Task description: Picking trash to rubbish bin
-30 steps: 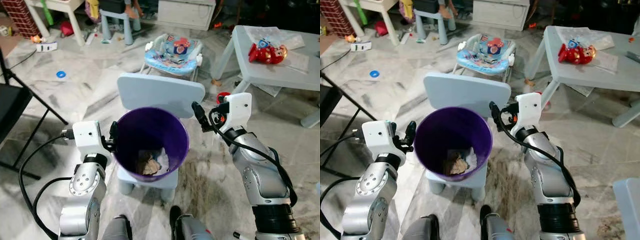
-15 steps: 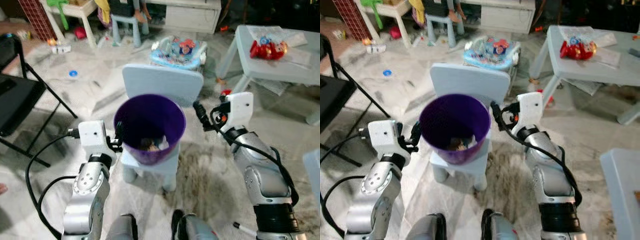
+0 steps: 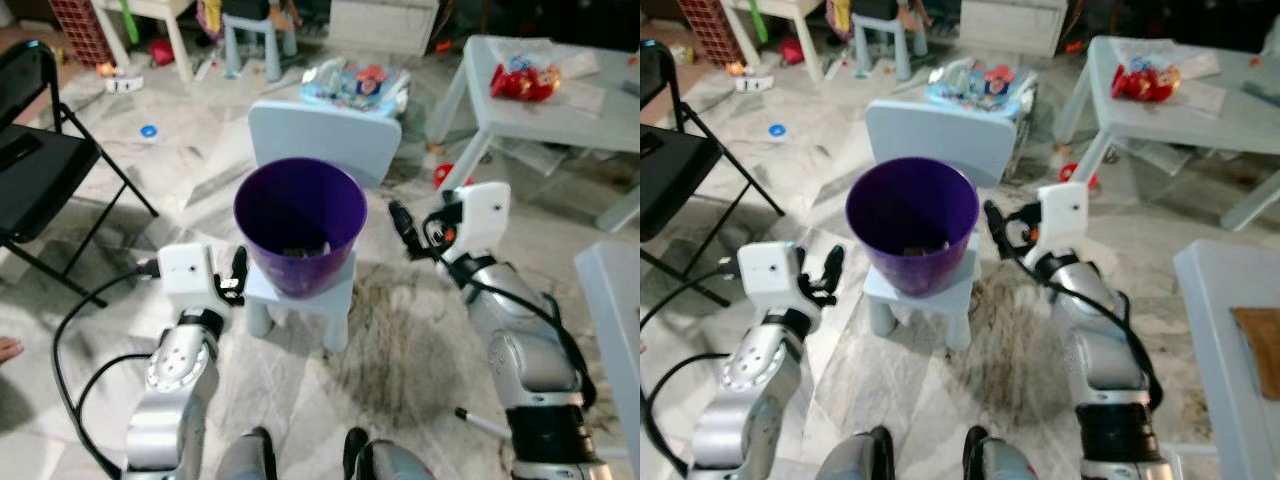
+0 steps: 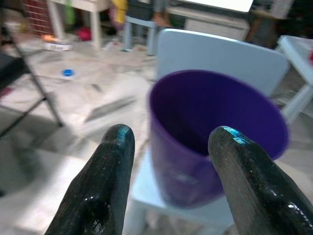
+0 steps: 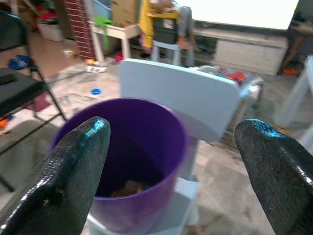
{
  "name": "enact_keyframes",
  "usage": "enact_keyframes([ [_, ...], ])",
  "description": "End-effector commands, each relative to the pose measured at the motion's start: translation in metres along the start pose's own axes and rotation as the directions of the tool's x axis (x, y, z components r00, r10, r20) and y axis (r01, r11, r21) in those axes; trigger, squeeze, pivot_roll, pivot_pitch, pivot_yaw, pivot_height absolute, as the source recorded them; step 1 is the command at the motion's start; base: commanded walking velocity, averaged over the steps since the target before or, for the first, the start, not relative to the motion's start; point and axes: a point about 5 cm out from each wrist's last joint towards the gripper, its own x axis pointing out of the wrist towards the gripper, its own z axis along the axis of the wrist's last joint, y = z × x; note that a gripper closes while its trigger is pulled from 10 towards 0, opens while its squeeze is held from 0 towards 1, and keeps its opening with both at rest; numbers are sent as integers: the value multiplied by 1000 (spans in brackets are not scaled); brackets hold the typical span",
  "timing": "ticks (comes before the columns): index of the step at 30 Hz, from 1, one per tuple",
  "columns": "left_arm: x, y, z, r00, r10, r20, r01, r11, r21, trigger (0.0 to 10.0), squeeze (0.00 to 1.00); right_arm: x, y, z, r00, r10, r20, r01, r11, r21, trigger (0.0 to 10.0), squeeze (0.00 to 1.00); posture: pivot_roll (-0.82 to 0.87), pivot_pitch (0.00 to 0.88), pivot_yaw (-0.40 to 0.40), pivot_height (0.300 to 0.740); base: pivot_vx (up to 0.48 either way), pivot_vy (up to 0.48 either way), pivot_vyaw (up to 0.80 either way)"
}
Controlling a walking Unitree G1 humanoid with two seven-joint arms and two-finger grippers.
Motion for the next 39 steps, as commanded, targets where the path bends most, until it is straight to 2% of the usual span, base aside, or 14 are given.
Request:
enact_keyframes([
  [1, -2, -4, -4, 1000, -11, -16, 11, 1000, -11, 10000, 0, -3, -4, -3, 1000, -17, -15, 17, 1000, 4, 10000, 0, 87, 209, -54, 740, -262, 0, 0],
  [11, -2, -5, -5, 1000, -14, -18, 14, 1000, -12, 10000, 0, -2, -4, -3, 1000, -14, -21, 14, 1000, 6, 10000, 0, 87, 209, -56, 740, -260, 0, 0],
  [31, -1, -5, -5, 1000, -17, -17, 17, 1000, -10, 10000, 0, 2, -2, -3, 1000, -5, -17, 5, 1000, 9, 10000, 0, 94, 196, -57, 740, -260, 0, -614],
  [39, -1, -5, -5, 1000, -19, -17, 18, 1000, -13, 10000, 0, 1, -2, -3, 1000, -6, -15, 6, 1000, 8, 10000, 0, 91, 202, -56, 740, -157, 0, -55],
])
